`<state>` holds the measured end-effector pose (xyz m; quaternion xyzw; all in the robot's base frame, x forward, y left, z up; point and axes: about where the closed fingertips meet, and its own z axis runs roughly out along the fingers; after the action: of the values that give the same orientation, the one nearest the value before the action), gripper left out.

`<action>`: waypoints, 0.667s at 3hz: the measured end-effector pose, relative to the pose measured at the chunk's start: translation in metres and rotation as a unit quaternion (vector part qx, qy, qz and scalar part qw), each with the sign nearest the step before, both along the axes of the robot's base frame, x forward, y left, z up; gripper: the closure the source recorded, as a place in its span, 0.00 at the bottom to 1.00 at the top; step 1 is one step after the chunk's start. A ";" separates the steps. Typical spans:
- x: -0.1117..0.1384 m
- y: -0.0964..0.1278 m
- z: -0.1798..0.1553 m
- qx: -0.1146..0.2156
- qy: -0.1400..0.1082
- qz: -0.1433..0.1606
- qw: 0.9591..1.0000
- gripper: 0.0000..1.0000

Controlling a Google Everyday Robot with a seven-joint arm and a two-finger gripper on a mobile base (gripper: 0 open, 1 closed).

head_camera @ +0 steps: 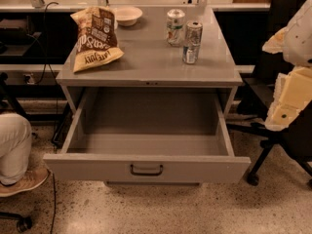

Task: Place redbull can into top drawer

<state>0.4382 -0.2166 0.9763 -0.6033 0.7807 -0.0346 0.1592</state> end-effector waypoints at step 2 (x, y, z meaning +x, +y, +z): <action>0.029 -0.004 -0.001 0.027 -0.022 -0.010 0.999 0.00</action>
Offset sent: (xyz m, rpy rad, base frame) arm 0.0776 -0.0147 -0.0051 0.1438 -0.1009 -0.0558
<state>0.4676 -0.2211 0.9754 -0.5899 0.7838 -0.0283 0.1922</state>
